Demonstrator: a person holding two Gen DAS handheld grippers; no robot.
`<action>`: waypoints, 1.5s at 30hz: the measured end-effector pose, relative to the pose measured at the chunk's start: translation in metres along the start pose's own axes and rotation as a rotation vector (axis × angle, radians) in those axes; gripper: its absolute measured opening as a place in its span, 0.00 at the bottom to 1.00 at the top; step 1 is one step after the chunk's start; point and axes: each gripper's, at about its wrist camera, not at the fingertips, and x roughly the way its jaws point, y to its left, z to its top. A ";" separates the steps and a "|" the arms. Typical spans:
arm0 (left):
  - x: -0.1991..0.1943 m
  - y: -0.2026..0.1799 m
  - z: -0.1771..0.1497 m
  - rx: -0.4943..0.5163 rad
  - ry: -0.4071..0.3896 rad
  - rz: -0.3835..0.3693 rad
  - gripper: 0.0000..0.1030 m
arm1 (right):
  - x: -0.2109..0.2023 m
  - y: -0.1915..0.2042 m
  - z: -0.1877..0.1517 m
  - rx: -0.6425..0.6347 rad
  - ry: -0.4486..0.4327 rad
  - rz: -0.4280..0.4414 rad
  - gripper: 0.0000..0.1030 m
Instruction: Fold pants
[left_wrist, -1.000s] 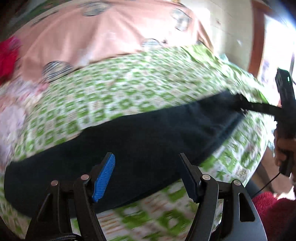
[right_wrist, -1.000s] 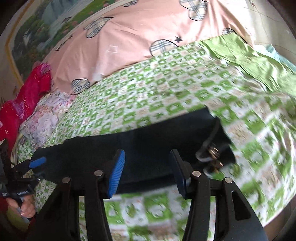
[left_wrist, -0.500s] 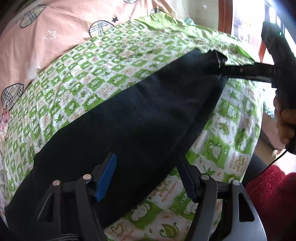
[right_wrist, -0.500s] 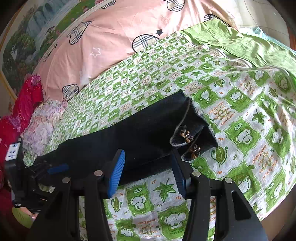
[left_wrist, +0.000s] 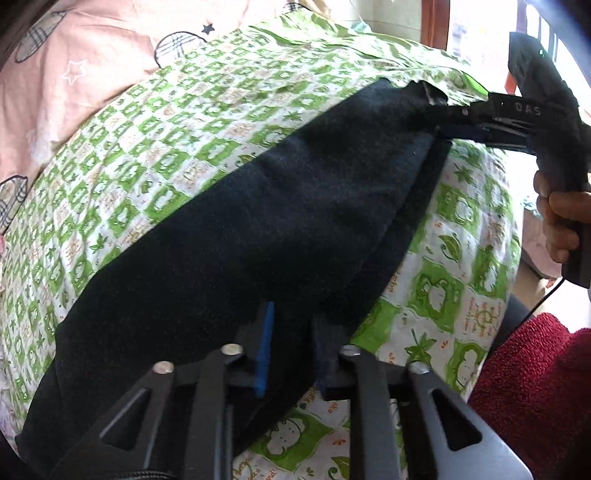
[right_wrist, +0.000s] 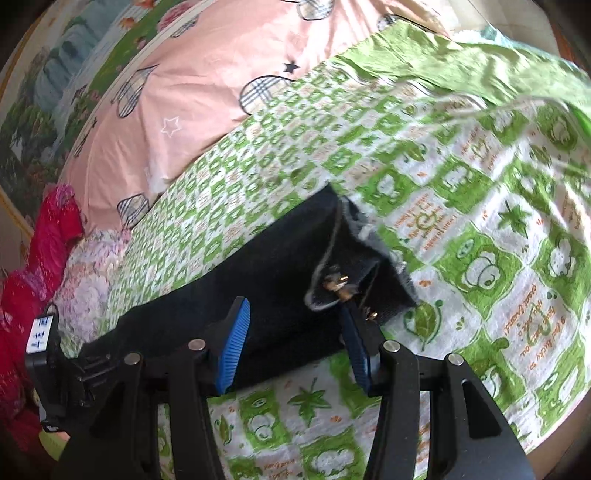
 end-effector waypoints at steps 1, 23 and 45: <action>0.000 0.001 0.000 -0.007 -0.002 -0.001 0.10 | 0.000 -0.002 0.000 0.006 -0.002 -0.005 0.28; -0.013 -0.010 -0.006 0.029 -0.034 -0.067 0.12 | -0.023 -0.005 -0.004 -0.021 -0.041 -0.040 0.06; -0.008 0.021 0.108 -0.061 -0.064 -0.320 0.55 | -0.021 -0.039 -0.009 0.149 -0.026 0.060 0.35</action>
